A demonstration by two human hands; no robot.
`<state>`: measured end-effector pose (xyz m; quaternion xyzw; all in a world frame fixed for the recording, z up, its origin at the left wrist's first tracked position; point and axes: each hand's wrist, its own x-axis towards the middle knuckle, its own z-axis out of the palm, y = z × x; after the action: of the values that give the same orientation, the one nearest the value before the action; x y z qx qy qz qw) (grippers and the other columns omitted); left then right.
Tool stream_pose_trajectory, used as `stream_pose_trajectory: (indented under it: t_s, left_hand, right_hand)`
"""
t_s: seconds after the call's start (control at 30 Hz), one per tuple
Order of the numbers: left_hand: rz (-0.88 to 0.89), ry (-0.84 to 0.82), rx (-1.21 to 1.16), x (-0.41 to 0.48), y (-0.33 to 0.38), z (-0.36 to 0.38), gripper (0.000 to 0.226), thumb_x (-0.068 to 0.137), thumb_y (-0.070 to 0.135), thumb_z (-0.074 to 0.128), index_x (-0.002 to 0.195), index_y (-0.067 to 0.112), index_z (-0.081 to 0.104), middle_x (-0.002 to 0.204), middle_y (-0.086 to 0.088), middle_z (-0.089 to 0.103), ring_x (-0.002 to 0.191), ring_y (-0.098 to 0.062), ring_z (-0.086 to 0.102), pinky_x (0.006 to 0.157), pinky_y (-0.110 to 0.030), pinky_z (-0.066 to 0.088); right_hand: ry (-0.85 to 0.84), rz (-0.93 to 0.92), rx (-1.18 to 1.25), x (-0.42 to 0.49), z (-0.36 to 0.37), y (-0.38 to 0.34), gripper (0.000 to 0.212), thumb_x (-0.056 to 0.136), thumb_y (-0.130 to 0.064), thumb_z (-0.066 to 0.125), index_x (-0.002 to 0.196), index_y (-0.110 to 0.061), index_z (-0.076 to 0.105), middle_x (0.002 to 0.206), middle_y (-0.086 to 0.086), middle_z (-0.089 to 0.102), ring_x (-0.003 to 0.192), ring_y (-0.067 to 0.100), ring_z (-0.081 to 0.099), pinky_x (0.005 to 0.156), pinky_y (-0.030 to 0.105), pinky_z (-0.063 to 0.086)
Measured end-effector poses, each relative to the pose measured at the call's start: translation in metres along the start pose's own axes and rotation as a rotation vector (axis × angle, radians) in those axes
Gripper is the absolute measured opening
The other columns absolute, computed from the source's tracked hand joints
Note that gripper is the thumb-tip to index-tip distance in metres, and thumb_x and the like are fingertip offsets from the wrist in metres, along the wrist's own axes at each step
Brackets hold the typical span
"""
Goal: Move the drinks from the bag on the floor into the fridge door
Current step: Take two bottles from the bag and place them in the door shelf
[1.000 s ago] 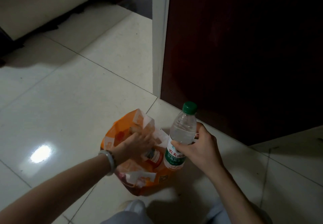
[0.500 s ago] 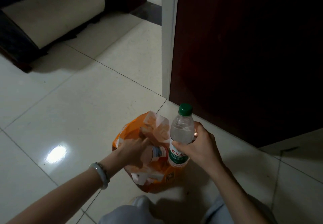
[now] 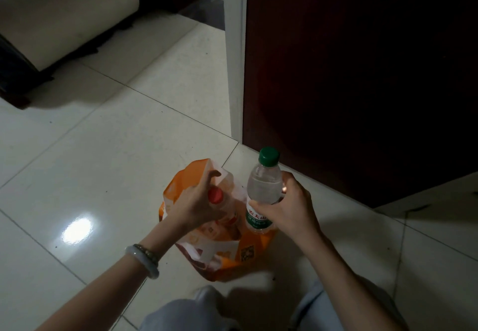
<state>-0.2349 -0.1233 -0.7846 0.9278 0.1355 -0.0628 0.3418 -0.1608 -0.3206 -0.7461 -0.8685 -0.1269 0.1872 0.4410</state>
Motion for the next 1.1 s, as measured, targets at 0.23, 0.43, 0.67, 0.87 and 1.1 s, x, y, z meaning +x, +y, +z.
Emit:
stream_pose_trajectory:
  t_s: [0.23, 0.43, 0.67, 0.87, 1.1]
  left_hand:
    - [0.085, 0.060, -0.022, -0.002, 0.047, -0.059, 0.064, 0.065, 0.028, 0.083, 0.119, 0.023, 0.050, 0.112, 0.003, 0.059, 0.104, -0.015, 0.055, 0.085, -0.026, 0.047]
    - [0.129, 0.040, 0.107, -0.036, 0.149, -0.182, 0.057, 0.065, 0.031, 0.082, 0.115, 0.018, 0.058, 0.106, -0.004, 0.066, 0.095, -0.021, 0.059, 0.082, -0.036, 0.051]
    - [0.314, -0.082, 0.174, -0.104, 0.322, -0.343, 0.057, 0.068, 0.035, 0.080, 0.117, 0.018, 0.056, 0.106, -0.006, 0.067, 0.094, -0.022, 0.061, 0.080, -0.036, 0.053]
    - [0.502, -0.191, 0.239, -0.157, 0.471, -0.447, 0.051, 0.069, 0.033, 0.079, 0.113, 0.017, 0.059, 0.101, -0.005, 0.066, 0.087, -0.020, 0.060, 0.073, -0.029, 0.049]
    - [0.721, -0.233, 0.198, -0.191, 0.607, -0.496, 0.053, 0.065, 0.035, 0.081, 0.111, 0.022, 0.057, 0.104, 0.003, 0.066, 0.091, -0.012, 0.060, 0.080, -0.028, 0.050]
  right_hand:
    - [0.147, 0.047, 0.158, -0.013, -0.014, -0.028, 0.064, 0.056, -0.024, 0.087, 0.110, -0.026, 0.052, 0.102, -0.011, 0.056, 0.096, 0.008, 0.055, 0.080, 0.027, 0.050]
    - [0.111, 0.035, 0.133, -0.061, -0.102, -0.139, 0.066, 0.056, -0.022, 0.087, 0.113, -0.020, 0.054, 0.104, -0.007, 0.057, 0.096, 0.006, 0.055, 0.073, 0.019, 0.049]
    - [0.098, 0.059, 0.147, -0.153, -0.242, -0.312, 0.063, 0.060, -0.026, 0.086, 0.109, -0.031, 0.048, 0.091, -0.025, 0.048, 0.085, -0.008, 0.051, 0.069, 0.008, 0.038]
    - [0.206, 0.044, 0.125, -0.241, -0.362, -0.419, 0.061, 0.058, -0.035, 0.086, 0.104, -0.040, 0.047, 0.098, -0.020, 0.055, 0.091, -0.015, 0.052, 0.067, 0.010, 0.045]
    - [0.386, 0.066, 0.134, -0.331, -0.472, -0.472, 0.051, 0.054, -0.032, 0.086, 0.095, -0.035, 0.055, 0.089, -0.012, 0.067, 0.082, -0.002, 0.064, 0.070, 0.027, 0.056]
